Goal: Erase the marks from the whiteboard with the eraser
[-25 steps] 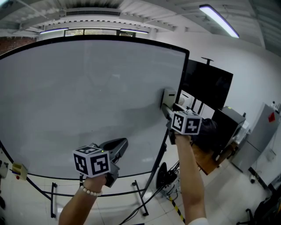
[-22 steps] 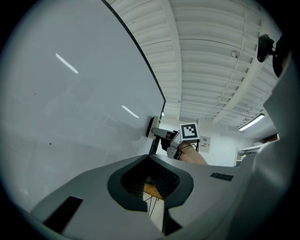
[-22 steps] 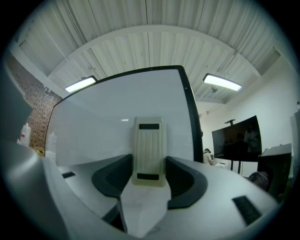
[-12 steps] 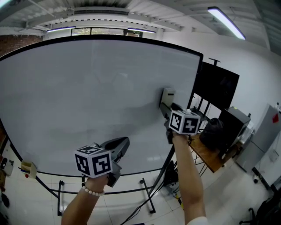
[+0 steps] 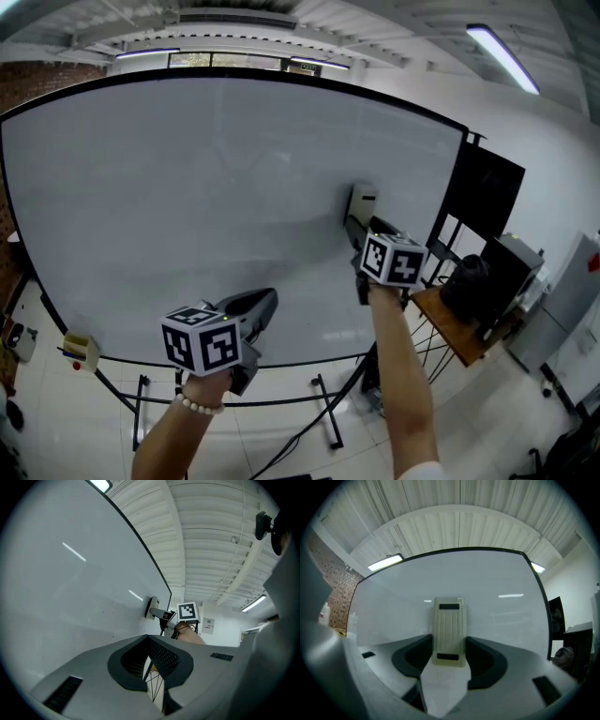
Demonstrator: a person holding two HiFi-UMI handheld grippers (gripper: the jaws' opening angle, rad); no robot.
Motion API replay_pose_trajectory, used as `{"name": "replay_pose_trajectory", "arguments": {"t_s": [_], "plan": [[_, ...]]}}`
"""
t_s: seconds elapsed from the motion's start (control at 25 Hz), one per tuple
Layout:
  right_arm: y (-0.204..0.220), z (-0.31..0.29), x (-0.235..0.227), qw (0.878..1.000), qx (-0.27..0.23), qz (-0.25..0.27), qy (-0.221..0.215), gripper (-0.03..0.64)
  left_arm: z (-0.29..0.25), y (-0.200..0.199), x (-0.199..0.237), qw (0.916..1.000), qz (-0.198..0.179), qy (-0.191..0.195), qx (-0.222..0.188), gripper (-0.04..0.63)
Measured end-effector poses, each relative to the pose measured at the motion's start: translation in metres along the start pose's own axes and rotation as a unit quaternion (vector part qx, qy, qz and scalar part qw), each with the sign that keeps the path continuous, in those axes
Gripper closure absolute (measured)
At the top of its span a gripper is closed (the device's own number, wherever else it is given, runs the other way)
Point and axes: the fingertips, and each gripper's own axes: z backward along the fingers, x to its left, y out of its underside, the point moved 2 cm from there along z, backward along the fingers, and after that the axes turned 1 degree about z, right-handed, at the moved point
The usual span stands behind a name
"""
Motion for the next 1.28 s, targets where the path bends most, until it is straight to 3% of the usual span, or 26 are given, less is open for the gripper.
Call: {"name": "replay_pose_trajectory", "arguments": {"t_s": [0.76, 1.28], "plan": [[-0.012, -0.024, 0.199, 1.000, -0.006, 0.007, -0.010, 0.369, 0.168, -0.043, 0.084, 0.9993, 0.008, -0.028, -0.022, 0.598], [-0.013, -0.029, 0.262, 1.000, -0.005, 0.009, 0.006, 0.368, 0.181, -0.049, 0.107, 0.9974, 0.023, -0.049, -0.048, 0.598]]}}
